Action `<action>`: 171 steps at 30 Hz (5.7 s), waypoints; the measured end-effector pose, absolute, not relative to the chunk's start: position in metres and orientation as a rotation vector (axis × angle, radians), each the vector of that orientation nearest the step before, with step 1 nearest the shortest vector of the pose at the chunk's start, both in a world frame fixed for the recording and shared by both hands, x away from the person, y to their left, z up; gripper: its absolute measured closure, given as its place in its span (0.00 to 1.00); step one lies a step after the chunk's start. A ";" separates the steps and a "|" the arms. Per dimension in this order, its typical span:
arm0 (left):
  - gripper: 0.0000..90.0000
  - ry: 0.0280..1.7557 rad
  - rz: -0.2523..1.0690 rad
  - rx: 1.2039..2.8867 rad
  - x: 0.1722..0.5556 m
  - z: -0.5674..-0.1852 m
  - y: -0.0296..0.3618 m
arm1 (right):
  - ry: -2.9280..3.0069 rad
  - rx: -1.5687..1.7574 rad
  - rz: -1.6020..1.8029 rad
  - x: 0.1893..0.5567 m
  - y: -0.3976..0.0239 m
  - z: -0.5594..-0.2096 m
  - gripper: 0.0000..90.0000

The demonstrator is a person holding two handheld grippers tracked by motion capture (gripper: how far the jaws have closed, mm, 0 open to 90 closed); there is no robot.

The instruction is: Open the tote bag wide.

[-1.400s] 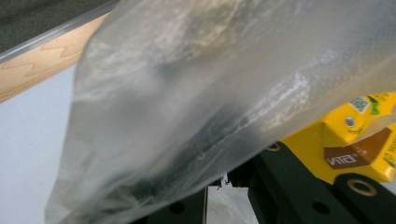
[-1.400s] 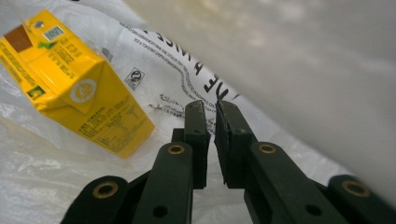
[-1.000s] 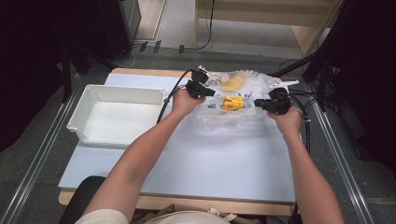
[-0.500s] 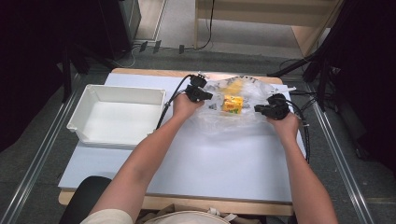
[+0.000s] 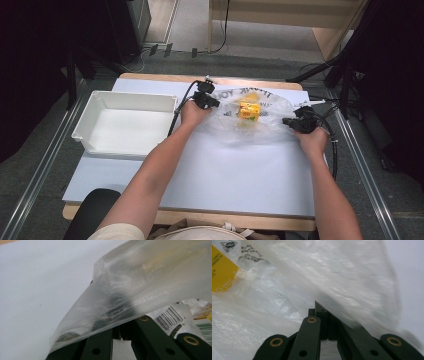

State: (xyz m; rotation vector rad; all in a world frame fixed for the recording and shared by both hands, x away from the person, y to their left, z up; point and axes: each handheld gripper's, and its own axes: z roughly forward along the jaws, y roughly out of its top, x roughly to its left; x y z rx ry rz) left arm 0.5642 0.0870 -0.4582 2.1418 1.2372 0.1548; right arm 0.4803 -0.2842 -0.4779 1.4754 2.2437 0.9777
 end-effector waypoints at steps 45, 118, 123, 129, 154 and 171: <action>1.00 1.354 0.422 2.044 0.553 -0.465 0.098 | 2.061 1.574 0.929 0.463 -0.330 -0.484 1.00; 0.47 0.985 0.200 2.169 0.526 -0.362 0.082 | 2.309 1.259 1.182 0.460 -0.242 -0.392 0.73; 0.62 0.945 0.202 2.176 0.522 -0.344 0.079 | 2.303 1.256 1.186 0.458 -0.243 -0.390 0.74; 0.58 0.974 0.124 2.151 0.524 -0.331 0.080 | 2.297 1.242 1.208 0.457 -0.242 -0.387 0.77; 1.00 1.024 0.087 2.154 0.477 -0.412 0.051 | 2.329 1.270 1.101 0.527 -0.212 -0.424 0.97; 1.00 0.987 0.022 2.224 0.448 -0.462 0.049 | 2.357 1.349 1.033 0.540 -0.201 -0.460 0.97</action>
